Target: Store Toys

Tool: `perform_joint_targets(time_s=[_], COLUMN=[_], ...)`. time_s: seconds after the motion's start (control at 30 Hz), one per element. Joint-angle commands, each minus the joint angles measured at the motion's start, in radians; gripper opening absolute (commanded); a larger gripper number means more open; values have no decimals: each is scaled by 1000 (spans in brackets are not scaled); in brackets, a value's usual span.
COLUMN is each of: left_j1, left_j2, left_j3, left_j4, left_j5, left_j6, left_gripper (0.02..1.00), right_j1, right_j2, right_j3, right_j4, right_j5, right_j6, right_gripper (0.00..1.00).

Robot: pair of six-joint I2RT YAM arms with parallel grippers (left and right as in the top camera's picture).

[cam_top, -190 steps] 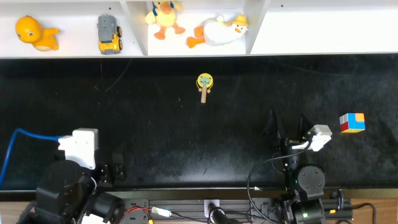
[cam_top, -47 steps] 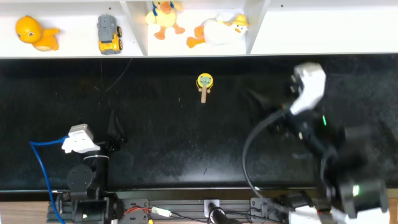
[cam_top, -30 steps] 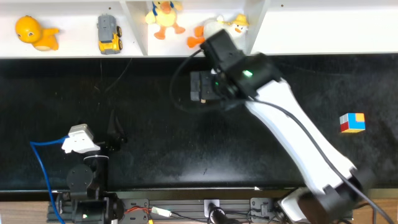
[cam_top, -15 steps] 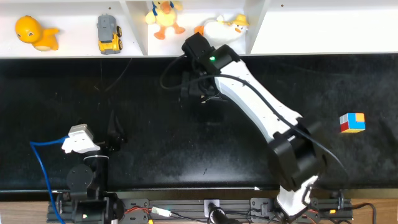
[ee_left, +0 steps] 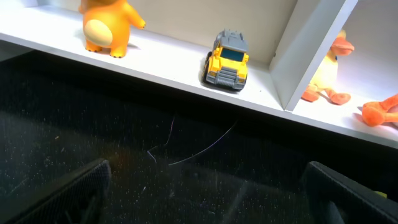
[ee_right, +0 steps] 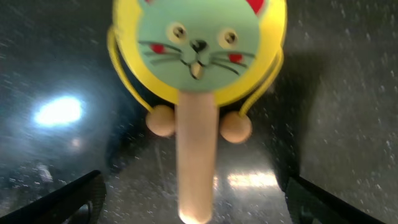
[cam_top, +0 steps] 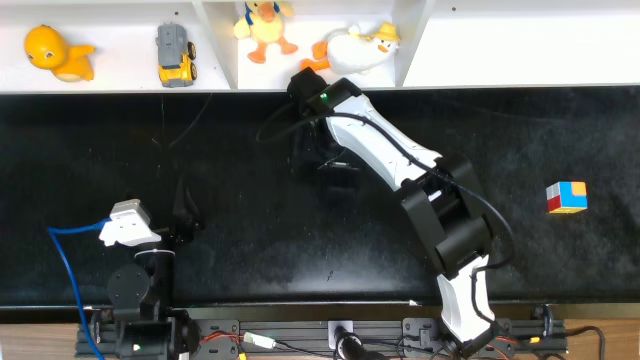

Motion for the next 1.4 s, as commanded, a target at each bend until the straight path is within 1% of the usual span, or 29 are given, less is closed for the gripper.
perform_joint_targets(time_s=[0.03, 0.07, 0.13, 0.27, 0.37, 0.57, 0.67, 0.9, 1.0, 1.07, 1.2, 1.3, 1.4], left_j1=[-6, -6, -7, -6, -6, -6, -7, -6, -7, -7, -6, -6, -7], left_j2=[-12, -12, -12, -12, -12, -12, -12, -12, -12, -12, -12, -12, -12], left_j3=[-2, -2, -2, -2, -2, -2, -2, -2, -2, -2, -2, -2, -2], left_j4=[-2, -2, -2, -2, -2, -2, -2, -2, -2, -2, -2, -2, -2], left_j5=[10, 10, 10, 10, 10, 10, 10, 10, 10, 10, 10, 10, 10], left_j6=[23, 23, 23, 23, 23, 23, 23, 23, 23, 23, 23, 23, 23], left_gripper=[998, 998, 998, 998, 998, 996, 996, 998, 998, 998, 998, 998, 996], right_j1=[10, 10, 10, 10, 10, 10, 10, 10, 8, 5, -2, -2, 1], right_j2=[42, 45, 48, 49, 49, 49, 49, 48, 48, 48, 45, 14, -75], right_j3=[15, 15, 14, 14, 14, 14, 14, 14, 15, 18, 56, 110, 148], right_j4=[35, 39, 48, 52, 52, 49, 49, 43, 26, 5, -82, -176, -269], right_j5=[-8, -8, -8, -8, -8, -8, -8, -8, -9, -23, -64, -63, -57], right_j6=[-42, -51, -69, -82, -92, -103, -103, -102, -102, -102, -103, -122, -125], right_gripper=[888, 864, 783, 560, 432, 325, 303, 205, 123, 47, 45, 45, 45])
